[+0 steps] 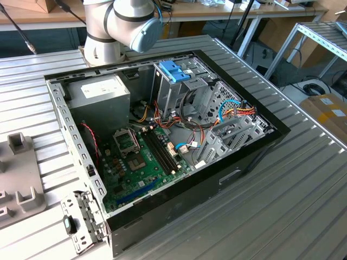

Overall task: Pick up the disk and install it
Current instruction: 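Pick up the disk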

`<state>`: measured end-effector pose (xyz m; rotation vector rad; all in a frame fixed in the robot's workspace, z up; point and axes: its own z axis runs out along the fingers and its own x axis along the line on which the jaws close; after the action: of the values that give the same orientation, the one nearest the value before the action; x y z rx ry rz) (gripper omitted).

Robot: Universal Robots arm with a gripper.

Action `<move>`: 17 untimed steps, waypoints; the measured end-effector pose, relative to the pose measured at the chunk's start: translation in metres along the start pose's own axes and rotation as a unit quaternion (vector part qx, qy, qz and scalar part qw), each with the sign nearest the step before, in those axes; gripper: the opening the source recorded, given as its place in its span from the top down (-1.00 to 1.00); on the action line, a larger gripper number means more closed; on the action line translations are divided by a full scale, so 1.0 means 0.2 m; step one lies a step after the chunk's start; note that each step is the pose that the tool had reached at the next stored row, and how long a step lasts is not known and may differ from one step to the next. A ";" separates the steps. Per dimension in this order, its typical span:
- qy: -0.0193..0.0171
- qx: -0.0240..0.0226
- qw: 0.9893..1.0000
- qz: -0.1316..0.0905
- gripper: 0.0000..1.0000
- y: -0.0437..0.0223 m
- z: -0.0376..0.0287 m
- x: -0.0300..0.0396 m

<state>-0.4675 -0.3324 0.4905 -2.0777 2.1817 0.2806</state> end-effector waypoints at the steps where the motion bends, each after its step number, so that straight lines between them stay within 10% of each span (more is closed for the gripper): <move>1: 0.000 0.000 1.000 0.000 0.25 0.000 -0.001 0.000; 5: 0.024 0.001 1.000 0.001 0.25 -0.001 -0.004 -0.001; 7: 0.057 0.003 0.998 0.002 0.25 -0.001 -0.007 -0.001; 8: 0.067 0.004 0.998 0.003 0.25 -0.001 -0.011 -0.002; 10: 0.074 0.004 0.997 0.003 0.25 0.000 -0.020 -0.004; 17: 0.080 0.004 0.997 0.004 0.25 0.001 -0.088 -0.019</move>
<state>-0.4667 -0.3325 0.5085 -2.1572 2.2741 0.1076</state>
